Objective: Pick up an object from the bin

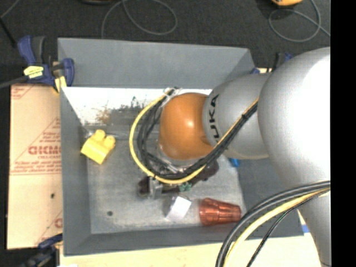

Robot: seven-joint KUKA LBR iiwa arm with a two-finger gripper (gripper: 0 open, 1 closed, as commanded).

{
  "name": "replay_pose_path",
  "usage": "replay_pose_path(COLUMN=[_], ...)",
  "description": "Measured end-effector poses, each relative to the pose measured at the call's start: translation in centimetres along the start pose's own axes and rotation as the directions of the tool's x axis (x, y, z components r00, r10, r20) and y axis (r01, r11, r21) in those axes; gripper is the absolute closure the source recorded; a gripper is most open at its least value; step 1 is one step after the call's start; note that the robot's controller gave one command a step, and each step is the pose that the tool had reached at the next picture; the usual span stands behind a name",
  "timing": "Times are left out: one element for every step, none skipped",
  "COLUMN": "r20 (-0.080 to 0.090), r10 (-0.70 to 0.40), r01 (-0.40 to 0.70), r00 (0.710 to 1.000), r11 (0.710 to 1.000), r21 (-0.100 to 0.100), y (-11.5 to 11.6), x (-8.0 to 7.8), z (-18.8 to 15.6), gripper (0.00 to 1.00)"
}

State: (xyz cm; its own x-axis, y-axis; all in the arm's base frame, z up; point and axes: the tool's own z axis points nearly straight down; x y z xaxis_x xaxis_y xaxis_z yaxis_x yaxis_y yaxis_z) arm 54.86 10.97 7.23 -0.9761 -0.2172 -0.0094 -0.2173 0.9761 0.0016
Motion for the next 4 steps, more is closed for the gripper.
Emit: replay_pose_path(r20=[0.000, 0.002, 0.002, 0.006], r10=[0.001, 0.023, 0.024, 0.081], r01=[-0.001, -0.023, -0.024, -0.081], r00=[1.000, 1.000, 1.000, 0.997], r11=[1.000, 1.000, 1.000, 0.997], r21=[0.000, 0.000, -0.001, -0.001], y=[0.0, 1.2, 1.2, 1.0], x=[0.0, 0.6, 0.6, 1.3], z=[0.0, -10.8, -10.8, -23.2], gripper=[1.00, 1.00, 1.00, 1.00])
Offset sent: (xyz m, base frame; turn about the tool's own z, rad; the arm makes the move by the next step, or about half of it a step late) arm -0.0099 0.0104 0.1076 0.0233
